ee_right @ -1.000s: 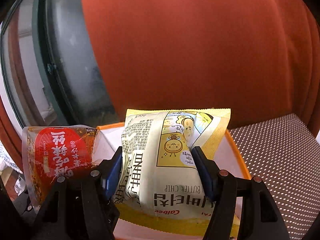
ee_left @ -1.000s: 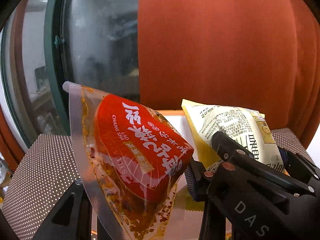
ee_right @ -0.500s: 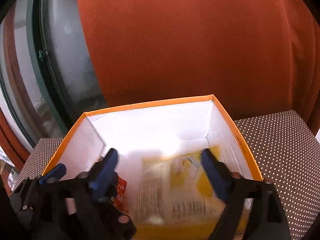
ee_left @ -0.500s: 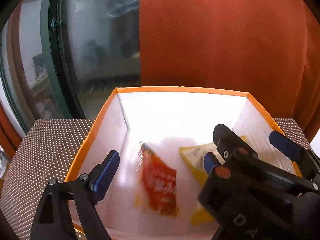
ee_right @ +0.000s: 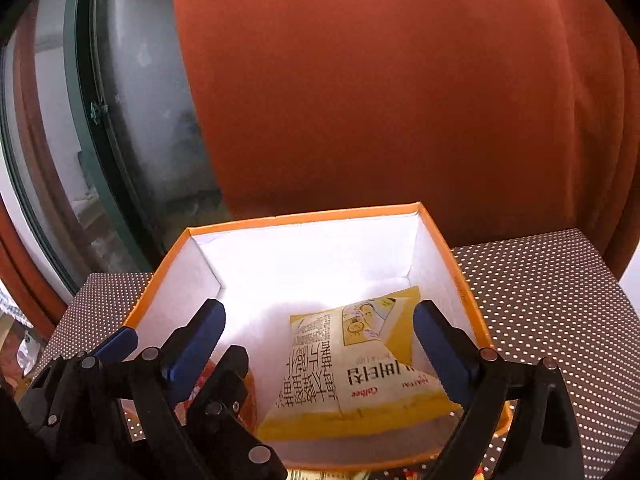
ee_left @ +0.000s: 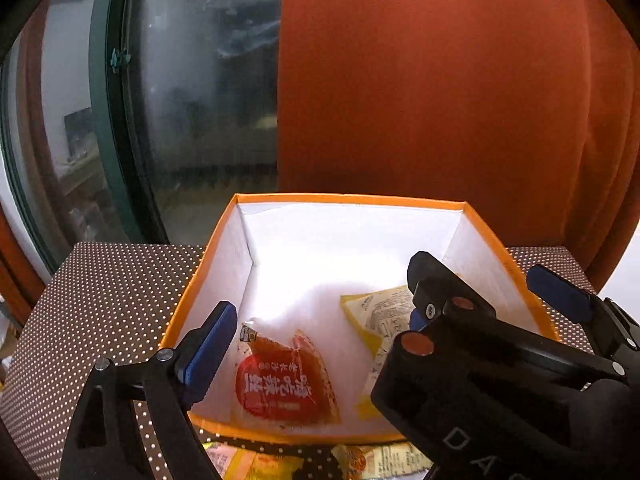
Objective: Organize snacks
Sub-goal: 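Lower both snacks into the orange box and open both tools, then withdraw both tools from the box back toward the snack pile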
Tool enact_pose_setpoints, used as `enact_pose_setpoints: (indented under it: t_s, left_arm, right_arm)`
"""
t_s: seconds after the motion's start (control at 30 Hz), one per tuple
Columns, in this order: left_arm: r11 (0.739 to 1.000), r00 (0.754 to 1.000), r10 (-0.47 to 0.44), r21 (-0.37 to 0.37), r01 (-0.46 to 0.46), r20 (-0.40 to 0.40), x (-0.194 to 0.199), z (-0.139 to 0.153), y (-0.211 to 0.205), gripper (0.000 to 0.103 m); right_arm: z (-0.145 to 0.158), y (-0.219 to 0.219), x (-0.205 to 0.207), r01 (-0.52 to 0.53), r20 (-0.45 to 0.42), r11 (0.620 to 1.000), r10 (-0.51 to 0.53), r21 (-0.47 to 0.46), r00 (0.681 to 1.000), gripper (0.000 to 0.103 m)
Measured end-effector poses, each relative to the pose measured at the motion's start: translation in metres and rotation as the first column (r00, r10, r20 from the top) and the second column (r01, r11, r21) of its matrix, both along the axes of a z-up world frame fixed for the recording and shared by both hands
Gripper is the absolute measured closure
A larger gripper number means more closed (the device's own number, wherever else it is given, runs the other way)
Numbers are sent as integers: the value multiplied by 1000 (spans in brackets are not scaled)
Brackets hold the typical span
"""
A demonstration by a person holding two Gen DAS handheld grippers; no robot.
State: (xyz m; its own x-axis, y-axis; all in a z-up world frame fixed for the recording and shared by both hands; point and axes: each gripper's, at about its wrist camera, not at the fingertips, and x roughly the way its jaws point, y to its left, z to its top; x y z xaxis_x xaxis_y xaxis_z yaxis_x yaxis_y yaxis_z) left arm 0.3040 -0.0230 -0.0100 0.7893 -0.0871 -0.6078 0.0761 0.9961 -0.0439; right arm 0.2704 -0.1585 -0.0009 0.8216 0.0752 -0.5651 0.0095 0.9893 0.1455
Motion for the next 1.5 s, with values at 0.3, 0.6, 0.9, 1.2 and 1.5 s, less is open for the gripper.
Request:
enact_pose_setpoints:
  t_s: [0.3,0.6,0.9,1.2,1.5]
  left_arm:
    - [1000,999,-15,-9,15,48,-49,34,-4,14]
    - [999,991,-41,-11,43,127,-110,62,1,14]
    - [997,986,-62,-37,68,156,-172,70,5,14]
    - [997,984,-69,-19,73,167,-218,52,5,13]
    - [997,980,-81,14,80,181,-247,27,4,13]
  right_arm:
    - [30,-2,-43,-5,18,1000,5,-11,1000,6]
    - [61,3,-99,-14,72,1000,15,-17,997,6]
    - [74,8,-163,-21,134,999,25,-29,991,6]
    - [60,14,-206,-36,131,998,41,-43,991,6]
    - [39,17,-238,-45,142,998,50,-36,989,6]
